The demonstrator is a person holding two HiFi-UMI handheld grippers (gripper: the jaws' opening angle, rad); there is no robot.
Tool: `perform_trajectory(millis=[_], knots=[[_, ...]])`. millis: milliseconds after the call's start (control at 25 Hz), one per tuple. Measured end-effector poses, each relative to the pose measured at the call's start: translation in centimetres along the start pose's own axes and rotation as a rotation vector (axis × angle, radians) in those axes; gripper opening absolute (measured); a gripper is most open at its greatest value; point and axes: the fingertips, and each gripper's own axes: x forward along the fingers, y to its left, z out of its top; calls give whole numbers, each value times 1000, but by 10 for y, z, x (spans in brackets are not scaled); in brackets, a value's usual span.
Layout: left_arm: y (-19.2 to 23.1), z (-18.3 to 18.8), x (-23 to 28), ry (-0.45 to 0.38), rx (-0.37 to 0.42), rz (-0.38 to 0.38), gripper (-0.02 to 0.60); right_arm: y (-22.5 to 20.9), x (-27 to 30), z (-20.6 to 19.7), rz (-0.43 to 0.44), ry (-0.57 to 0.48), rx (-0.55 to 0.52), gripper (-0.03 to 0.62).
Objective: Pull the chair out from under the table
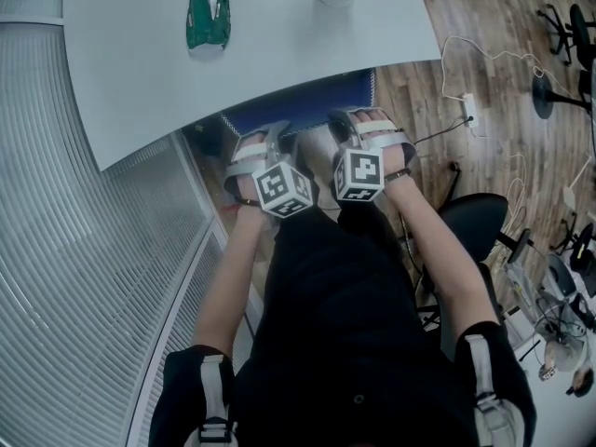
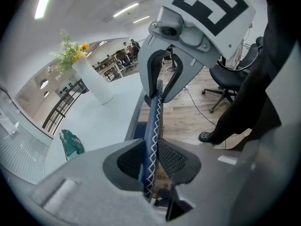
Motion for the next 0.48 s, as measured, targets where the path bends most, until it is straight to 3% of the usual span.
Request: perform_trajectory(millis=[200, 480], knots=[[2, -2, 5, 27, 15, 38, 97, -3, 5, -1, -58, 32, -64, 80], [-1, 0, 1, 35, -20, -54, 89, -2, 0, 0, 5, 21, -25, 77]])
